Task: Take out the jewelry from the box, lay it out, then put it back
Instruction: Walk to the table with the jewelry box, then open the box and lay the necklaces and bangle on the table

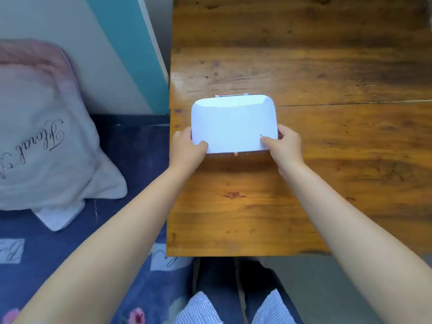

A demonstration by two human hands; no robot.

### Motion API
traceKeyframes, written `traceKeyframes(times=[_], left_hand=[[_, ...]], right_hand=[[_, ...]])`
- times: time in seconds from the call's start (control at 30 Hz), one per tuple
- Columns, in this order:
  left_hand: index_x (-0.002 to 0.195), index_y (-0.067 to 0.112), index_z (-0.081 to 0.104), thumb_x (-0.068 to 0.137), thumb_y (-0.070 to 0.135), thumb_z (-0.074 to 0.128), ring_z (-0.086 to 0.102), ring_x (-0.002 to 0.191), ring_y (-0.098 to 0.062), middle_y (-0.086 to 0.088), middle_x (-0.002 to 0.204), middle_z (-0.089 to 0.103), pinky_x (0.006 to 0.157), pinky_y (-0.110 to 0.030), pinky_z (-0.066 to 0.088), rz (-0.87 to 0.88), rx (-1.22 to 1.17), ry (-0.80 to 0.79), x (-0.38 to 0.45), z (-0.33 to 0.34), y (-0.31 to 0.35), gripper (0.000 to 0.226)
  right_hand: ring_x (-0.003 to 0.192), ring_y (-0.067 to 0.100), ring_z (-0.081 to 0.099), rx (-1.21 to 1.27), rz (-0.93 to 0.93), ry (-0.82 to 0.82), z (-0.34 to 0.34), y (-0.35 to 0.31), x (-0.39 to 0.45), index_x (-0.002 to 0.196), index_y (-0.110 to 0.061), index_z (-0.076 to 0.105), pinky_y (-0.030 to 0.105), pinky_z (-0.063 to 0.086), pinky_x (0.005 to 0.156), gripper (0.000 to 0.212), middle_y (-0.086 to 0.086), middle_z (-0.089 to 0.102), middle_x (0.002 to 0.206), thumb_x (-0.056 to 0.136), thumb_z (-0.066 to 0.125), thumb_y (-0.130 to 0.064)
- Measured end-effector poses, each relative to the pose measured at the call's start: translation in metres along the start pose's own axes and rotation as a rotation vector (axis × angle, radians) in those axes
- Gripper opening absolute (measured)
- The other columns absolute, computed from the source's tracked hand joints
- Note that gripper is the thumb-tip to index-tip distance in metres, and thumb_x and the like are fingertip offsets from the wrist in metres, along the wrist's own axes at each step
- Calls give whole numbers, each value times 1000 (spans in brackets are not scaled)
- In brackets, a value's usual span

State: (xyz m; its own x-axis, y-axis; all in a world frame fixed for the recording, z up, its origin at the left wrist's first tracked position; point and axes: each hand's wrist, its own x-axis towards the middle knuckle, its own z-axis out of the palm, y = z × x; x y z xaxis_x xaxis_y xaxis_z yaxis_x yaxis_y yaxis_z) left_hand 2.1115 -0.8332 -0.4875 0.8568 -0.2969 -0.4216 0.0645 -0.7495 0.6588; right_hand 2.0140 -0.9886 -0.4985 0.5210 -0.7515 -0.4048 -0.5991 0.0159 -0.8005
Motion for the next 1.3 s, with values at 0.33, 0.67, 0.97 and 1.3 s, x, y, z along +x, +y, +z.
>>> traceKeyframes(times=[0.33,0.67,0.97,1.3], left_hand=[[86,-2,52,88,6,45,37,80,-22,-13,89,47,48,-21,24,-76,-7,-44,-129,36,-42,10],[52,19,17,83,10,41,11,56,-15,-2,58,15,53,-28,6,-64,-194,143,-157,11,-16,41],[87,2,55,93,16,48,36,85,-15,-6,89,38,73,-15,32,229,-19,240,-80,6,11,16],[92,3,41,92,15,49,38,94,-24,-16,114,40,81,-32,38,167,316,-130,-49,15,1,15]], right_hand=[[103,30,54,-110,8,-117,-50,77,-108,100,-1,60,27,36,64,22,22,61,111,80,50,-1],[87,18,50,-84,-136,-101,-90,49,-141,117,-7,58,24,42,79,41,5,54,99,78,68,-17],[82,27,45,-264,-386,93,-64,-15,-54,91,4,63,28,30,68,37,11,42,84,81,42,-25],[119,38,45,-691,-155,-159,-38,0,-15,127,9,35,37,38,88,43,29,47,129,90,44,-10]])
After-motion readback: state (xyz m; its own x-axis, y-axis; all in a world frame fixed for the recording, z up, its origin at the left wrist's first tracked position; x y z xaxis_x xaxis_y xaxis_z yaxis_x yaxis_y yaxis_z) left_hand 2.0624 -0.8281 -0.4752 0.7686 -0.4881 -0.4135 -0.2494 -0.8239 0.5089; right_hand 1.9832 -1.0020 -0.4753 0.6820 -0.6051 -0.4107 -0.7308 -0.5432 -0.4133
